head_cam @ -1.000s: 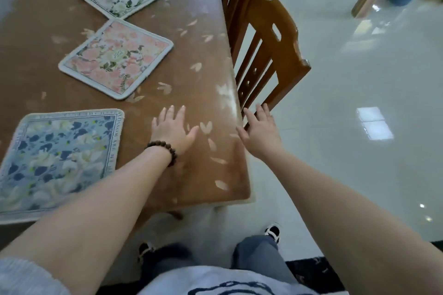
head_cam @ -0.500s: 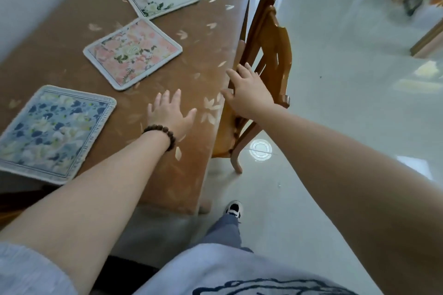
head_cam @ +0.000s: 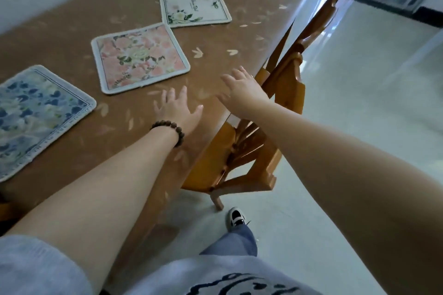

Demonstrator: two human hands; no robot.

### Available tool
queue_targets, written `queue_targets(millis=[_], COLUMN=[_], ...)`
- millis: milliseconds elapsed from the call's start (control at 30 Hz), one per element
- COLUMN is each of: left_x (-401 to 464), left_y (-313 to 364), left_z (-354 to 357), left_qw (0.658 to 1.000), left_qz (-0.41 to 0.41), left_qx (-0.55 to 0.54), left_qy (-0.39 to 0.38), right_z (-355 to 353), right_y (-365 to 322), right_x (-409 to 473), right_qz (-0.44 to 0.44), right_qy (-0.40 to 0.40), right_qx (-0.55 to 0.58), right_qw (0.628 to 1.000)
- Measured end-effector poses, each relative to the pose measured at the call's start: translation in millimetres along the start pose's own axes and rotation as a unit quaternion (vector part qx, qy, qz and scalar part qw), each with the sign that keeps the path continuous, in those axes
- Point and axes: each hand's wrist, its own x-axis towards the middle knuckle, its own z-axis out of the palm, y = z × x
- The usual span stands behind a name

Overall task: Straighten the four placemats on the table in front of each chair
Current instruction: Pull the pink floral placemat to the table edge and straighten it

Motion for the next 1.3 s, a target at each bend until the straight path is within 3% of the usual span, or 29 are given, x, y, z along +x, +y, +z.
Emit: queue_targets(millis=[133,267,533,900,1133,1300], left_x=[27,50,73,87,101,121], left_y=[26,46,46,47,53,37], left_z=[2,-6,-13,-8,-14,-7], left_qw=[0.997,0.993,0.978,0.905,0.887,0.894], left_qz=[-0.068,-0.113,-0.206,-0.422,-0.46,-0.447], left_qx=[-0.02,-0.021,-0.027,-0.026,-0.01,-0.007], left_qy=[-0.013,-0.005,0.026,0.046,0.042,0.036], right_z=[-17,-35,-36,-6,-1,20], right_y=[38,70,72,63,54,42], right_x=[37,74,143,250,289,309], right_qz=[-0.04,-0.046,-0.151,-0.324,-0.378,-0.385], right_qy=[-0.064,-0.078,-0.104,-0.179,-0.213,-0.223], right_qx=[-0.013,-0.009,-0.016,-0.014,-0.006,-0.012], right_qw=[0.997,0.996,0.983,0.929,0.901,0.896])
